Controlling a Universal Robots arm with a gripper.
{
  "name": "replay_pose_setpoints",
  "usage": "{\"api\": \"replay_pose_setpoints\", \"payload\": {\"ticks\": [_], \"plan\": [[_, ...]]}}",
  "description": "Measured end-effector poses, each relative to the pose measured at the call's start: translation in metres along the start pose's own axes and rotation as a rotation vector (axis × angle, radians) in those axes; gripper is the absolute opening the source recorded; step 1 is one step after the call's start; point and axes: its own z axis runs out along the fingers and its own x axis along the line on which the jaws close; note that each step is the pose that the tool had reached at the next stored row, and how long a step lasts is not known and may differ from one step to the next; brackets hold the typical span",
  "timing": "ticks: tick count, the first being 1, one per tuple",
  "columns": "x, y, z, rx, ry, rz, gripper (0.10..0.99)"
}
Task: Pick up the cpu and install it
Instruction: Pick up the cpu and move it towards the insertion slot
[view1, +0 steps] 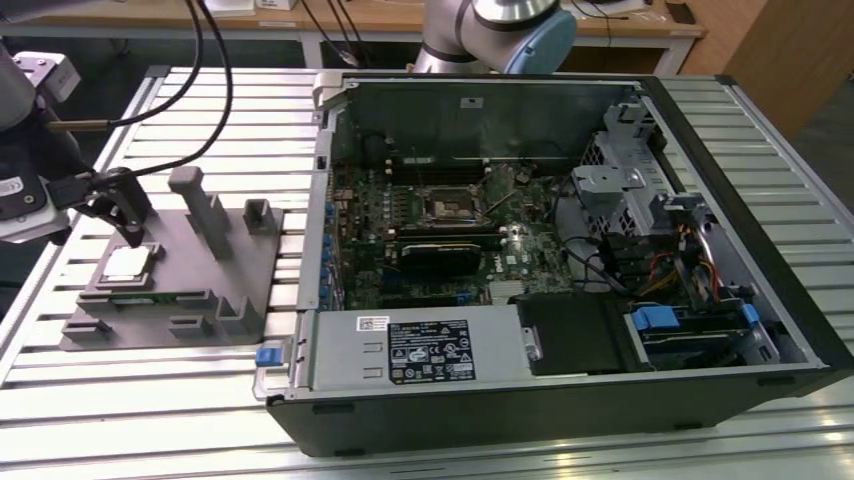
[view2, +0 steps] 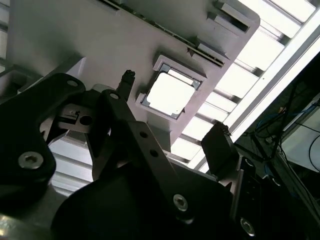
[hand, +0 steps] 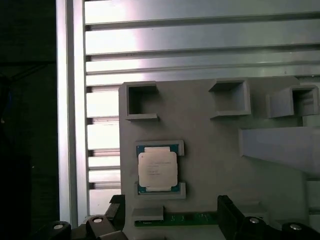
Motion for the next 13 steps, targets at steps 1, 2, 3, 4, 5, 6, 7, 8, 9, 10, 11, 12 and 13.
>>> {"api": "replay_pose_setpoints", "payload": {"ticks": [1,2,3,4,5,6,7,8,9,10,11,12,13], "plan": [[0.0000,-0.0001,0.0018,0.000,0.0001,-0.001,0.820],[-0.0001,-0.0002,0.0035,0.000,0.0002,-0.003,0.820],[0.0000,-0.0003,0.0049,0.000,0.0006,-0.008,0.820],[0.0001,-0.0004,0.0060,0.000,0.0011,-0.017,0.820],[0.0004,-0.0005,0.0071,0.000,0.0016,-0.025,0.820],[0.0009,-0.0003,0.0082,0.000,0.0018,-0.029,0.820],[0.0012,0.0002,0.0092,0.000,0.0019,-0.031,0.820],[0.0017,0.0011,0.0101,0.000,0.0021,-0.031,0.820],[0.0022,0.0021,0.0110,0.000,0.0021,-0.031,0.820],[0.0028,0.0028,0.0126,0.000,0.0018,-0.031,0.820],[0.0037,0.0030,0.0141,0.000,0.0019,-0.032,0.820],[0.0047,0.0030,0.0160,0.000,0.0019,-0.033,0.820],[0.0065,0.0028,0.0177,0.000,0.0023,-0.035,0.820]]}}
